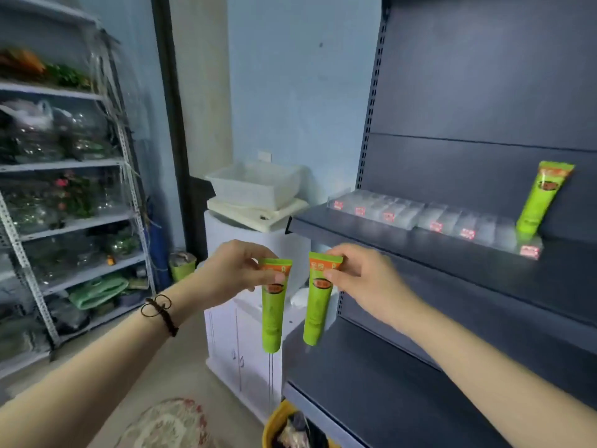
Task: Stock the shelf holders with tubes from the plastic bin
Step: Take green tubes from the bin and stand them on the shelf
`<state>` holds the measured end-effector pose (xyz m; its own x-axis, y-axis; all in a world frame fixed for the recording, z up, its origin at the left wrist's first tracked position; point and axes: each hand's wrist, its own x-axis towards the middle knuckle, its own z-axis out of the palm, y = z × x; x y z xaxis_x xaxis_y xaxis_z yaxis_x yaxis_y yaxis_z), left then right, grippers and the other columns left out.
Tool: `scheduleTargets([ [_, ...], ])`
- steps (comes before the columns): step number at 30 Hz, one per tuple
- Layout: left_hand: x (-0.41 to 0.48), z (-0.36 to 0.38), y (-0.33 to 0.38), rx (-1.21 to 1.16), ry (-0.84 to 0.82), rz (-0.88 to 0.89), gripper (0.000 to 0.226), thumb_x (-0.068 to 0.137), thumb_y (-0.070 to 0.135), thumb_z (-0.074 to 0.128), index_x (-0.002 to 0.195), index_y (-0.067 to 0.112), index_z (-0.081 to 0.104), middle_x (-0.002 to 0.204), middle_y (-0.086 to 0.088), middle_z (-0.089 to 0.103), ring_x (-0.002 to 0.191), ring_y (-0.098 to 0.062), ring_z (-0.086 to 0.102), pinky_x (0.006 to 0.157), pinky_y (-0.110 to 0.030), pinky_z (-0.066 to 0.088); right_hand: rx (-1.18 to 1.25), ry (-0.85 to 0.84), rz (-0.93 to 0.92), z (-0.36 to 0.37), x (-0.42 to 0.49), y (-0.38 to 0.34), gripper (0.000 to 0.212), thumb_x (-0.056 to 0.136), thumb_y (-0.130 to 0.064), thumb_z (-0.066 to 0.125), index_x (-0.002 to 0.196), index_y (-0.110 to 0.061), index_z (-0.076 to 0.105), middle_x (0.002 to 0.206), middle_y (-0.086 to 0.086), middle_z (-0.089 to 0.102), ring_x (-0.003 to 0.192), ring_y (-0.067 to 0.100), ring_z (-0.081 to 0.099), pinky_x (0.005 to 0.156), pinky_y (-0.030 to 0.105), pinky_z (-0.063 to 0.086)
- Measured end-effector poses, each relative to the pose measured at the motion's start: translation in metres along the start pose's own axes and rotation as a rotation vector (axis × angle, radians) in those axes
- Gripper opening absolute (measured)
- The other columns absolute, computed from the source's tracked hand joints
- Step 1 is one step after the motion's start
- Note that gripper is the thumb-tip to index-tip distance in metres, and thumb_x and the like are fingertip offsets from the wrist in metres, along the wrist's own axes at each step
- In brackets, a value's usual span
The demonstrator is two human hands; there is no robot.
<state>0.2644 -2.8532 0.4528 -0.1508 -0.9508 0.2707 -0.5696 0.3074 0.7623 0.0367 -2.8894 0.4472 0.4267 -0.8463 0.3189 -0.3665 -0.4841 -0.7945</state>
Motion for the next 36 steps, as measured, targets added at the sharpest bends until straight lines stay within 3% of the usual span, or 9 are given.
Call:
scheduleTargets([
  [4, 0.026, -0.029, 0.066, -0.026, 0.057, 0.100, 0.019, 0.072, 0.014, 0.079, 0.082, 0.008, 0.064, 0.069, -0.001, 0.070, 0.062, -0.011, 0.064, 0.050, -0.021, 0.049, 0.026, 0.042, -0.010, -0.052, 0.014, -0.054, 0.015, 0.088, -0.002, 0.065, 0.088, -0.018, 0.064, 0.080, -0.001, 0.072, 0.072, 0.006, 0.068, 0.066, 0.020, 0.051],
  [7, 0.049, -0.028, 0.109, -0.067, 0.046, 0.117, 0.022, 0.071, 0.012, 0.079, 0.081, 0.006, 0.061, 0.070, -0.008, 0.068, 0.058, -0.015, 0.062, 0.047, -0.021, 0.050, -0.027, 0.112, 0.010, -0.094, 0.017, -0.078, 0.013, 0.086, -0.004, 0.067, 0.096, -0.011, 0.062, 0.085, 0.012, 0.072, 0.074, 0.019, 0.062, 0.072, 0.041, 0.052],
  [11, 0.082, -0.002, 0.157, -0.200, -0.029, 0.141, 0.018, 0.075, 0.008, 0.076, 0.084, 0.003, 0.061, 0.069, -0.011, 0.070, 0.058, -0.016, 0.067, 0.051, -0.025, 0.055, -0.054, 0.162, 0.064, -0.152, 0.016, -0.086, 0.017, 0.085, -0.003, 0.069, 0.093, -0.013, 0.058, 0.076, -0.004, 0.068, 0.064, 0.004, 0.063, 0.063, 0.024, 0.050],
  [16, 0.135, 0.053, 0.195, -0.281, -0.105, 0.161, 0.012, 0.084, 0.007, 0.068, 0.091, 0.001, 0.059, 0.084, -0.020, 0.067, 0.069, -0.024, 0.067, 0.072, -0.039, 0.060, -0.138, 0.260, 0.154, -0.223, 0.016, -0.064, 0.020, 0.084, -0.004, 0.070, 0.082, -0.020, 0.057, 0.083, 0.009, 0.068, 0.076, 0.020, 0.062, 0.069, 0.034, 0.054],
  [19, 0.170, 0.091, 0.209, -0.261, -0.128, 0.180, 0.008, 0.086, 0.009, 0.066, 0.084, 0.009, 0.059, 0.081, -0.015, 0.068, 0.063, -0.015, 0.067, 0.067, -0.032, 0.061, -0.161, 0.337, 0.164, -0.262, 0.021, -0.044, 0.024, 0.083, 0.000, 0.069, 0.079, -0.020, 0.057, 0.085, 0.015, 0.066, 0.073, 0.020, 0.061, 0.060, 0.024, 0.052],
  [21, 0.191, 0.113, 0.218, -0.259, -0.141, 0.183, 0.007, 0.087, 0.009, 0.065, 0.087, 0.007, 0.059, 0.083, -0.016, 0.068, 0.066, -0.018, 0.067, 0.067, -0.033, 0.061, -0.211, 0.391, 0.167, -0.285, 0.025, -0.027, 0.024, 0.082, -0.001, 0.071, 0.077, -0.021, 0.058, 0.082, 0.014, 0.066, 0.071, 0.022, 0.061, 0.056, 0.021, 0.051],
  [26, 0.238, 0.157, 0.235, -0.338, -0.180, 0.202, 0.006, 0.089, 0.006, 0.062, 0.086, 0.009, 0.057, 0.089, -0.019, 0.066, 0.071, -0.021, 0.066, 0.068, -0.032, 0.060, -0.264, 0.507, 0.182, -0.333, 0.037, 0.018, 0.026, 0.078, -0.001, 0.074, 0.074, -0.024, 0.063, 0.072, 0.006, 0.065, 0.070, 0.024, 0.063, 0.078, 0.048, 0.058],
  [31, 0.277, 0.196, 0.248, -0.387, -0.151, 0.219, 0.007, 0.089, 0.004, 0.061, 0.094, 0.004, 0.057, 0.085, -0.014, 0.064, 0.061, -0.010, 0.065, 0.061, -0.024, 0.059, -0.342, 0.553, 0.172, -0.359, 0.046, 0.055, 0.019, 0.078, -0.005, 0.075, 0.077, -0.021, 0.065, 0.070, 0.002, 0.065, 0.063, 0.021, 0.064, 0.077, 0.045, 0.059],
  [36, 0.301, 0.226, 0.253, -0.399, -0.134, 0.238, 0.006, 0.087, 0.007, 0.064, 0.089, 0.008, 0.058, 0.090, -0.018, 0.065, 0.073, -0.021, 0.065, 0.070, -0.030, 0.059, -0.320, 0.572, 0.165, -0.370, 0.050, 0.083, 0.012, 0.078, -0.006, 0.074, 0.081, -0.016, 0.068, 0.072, 0.004, 0.067, 0.066, 0.023, 0.067, 0.077, 0.041, 0.059],
])
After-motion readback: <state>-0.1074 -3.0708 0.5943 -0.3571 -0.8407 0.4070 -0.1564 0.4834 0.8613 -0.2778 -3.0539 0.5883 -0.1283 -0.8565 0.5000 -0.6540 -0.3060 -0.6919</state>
